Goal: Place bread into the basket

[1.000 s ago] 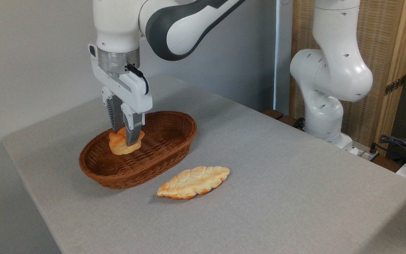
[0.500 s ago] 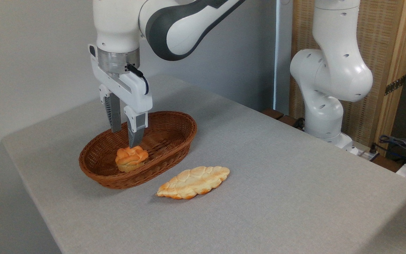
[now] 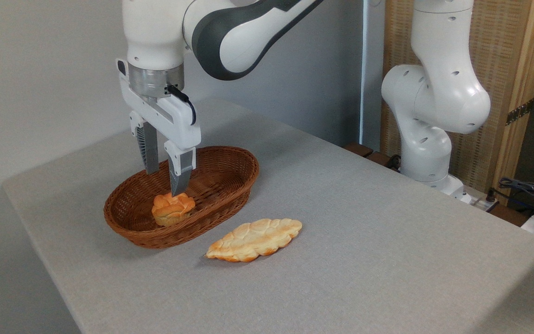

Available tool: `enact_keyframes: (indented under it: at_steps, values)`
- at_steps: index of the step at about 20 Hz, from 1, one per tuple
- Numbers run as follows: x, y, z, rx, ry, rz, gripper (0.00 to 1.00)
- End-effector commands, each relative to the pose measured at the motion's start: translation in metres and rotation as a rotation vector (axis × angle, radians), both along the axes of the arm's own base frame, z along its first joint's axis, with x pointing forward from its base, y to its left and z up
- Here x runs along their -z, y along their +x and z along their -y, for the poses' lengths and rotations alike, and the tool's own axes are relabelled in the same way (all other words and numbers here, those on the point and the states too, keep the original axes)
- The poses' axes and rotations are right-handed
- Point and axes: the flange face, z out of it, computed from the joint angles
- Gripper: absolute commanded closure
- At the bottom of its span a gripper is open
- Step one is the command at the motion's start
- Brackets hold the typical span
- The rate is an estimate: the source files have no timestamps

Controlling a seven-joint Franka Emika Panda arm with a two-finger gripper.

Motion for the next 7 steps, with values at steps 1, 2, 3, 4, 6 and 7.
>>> enact_keyframes:
  at_steps: [1,2,3,4,6,7]
  values:
    - [-0.001,0.001,-0.002,-0.014,-0.010,-0.004,0.00]
    - [-0.002,0.001,-0.003,-0.014,-0.010,-0.002,0.00]
    - [-0.002,0.002,-0.005,-0.016,-0.009,-0.002,0.00]
    - [-0.002,0.002,-0.006,-0.019,-0.009,-0.002,0.00]
    - [-0.003,0.003,-0.013,-0.012,0.013,-0.001,0.00]
    - [-0.002,0.002,-0.017,0.009,0.047,-0.002,0.00]
